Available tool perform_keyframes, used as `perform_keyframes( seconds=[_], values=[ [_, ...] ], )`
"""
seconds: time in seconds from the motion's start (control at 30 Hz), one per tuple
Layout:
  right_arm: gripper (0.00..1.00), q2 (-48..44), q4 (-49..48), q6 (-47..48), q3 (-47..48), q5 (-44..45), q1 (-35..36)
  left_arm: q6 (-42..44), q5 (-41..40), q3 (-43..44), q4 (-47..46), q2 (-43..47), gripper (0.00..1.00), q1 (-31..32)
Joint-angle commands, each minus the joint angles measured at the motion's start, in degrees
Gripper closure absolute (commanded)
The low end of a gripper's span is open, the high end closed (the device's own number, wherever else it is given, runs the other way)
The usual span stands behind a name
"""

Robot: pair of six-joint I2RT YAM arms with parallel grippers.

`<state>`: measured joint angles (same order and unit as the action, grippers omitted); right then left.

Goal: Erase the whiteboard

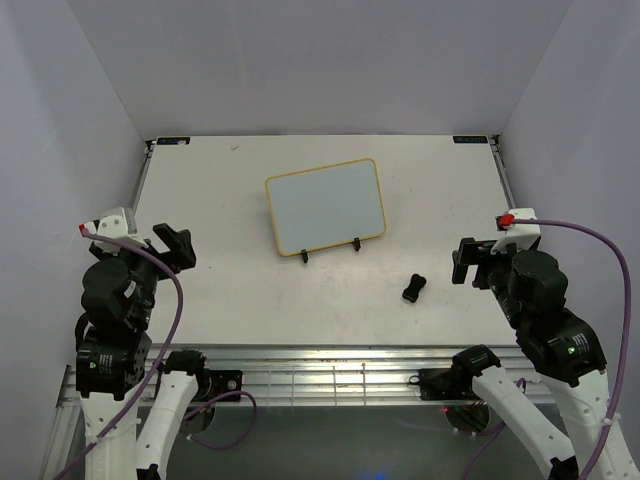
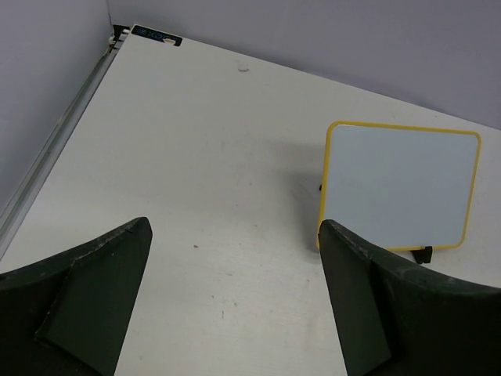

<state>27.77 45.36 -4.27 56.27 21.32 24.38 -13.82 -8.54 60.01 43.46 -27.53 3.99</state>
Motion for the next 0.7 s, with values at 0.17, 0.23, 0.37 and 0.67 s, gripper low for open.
perform_keyframes(
  seconds=[0.17, 0.23, 0.37, 0.67],
  values=[
    [0.1, 0.09, -0.54, -0.03, 2.44, 1.61, -0.21, -1.2, 2.38, 2.65, 2.23, -0.59, 0.02, 0.49],
    [0.1, 0.09, -0.45, 0.4, 2.7, 2.4, -0.21, -2.43, 3.87, 4.24, 2.5, -1.03, 0.02, 0.58],
    [0.1, 0.09, -0.45, 0.41, 3.23, 2.76, -0.12, -2.52, 4.93, 4.33, 1.45, -1.21, 0.02, 0.58],
    [0.1, -0.87, -2.91, 0.05, 1.92, 3.82, -0.21, -0.77, 5.37, -3.13, -0.57, 0.72, 0.02, 0.67]
  ],
)
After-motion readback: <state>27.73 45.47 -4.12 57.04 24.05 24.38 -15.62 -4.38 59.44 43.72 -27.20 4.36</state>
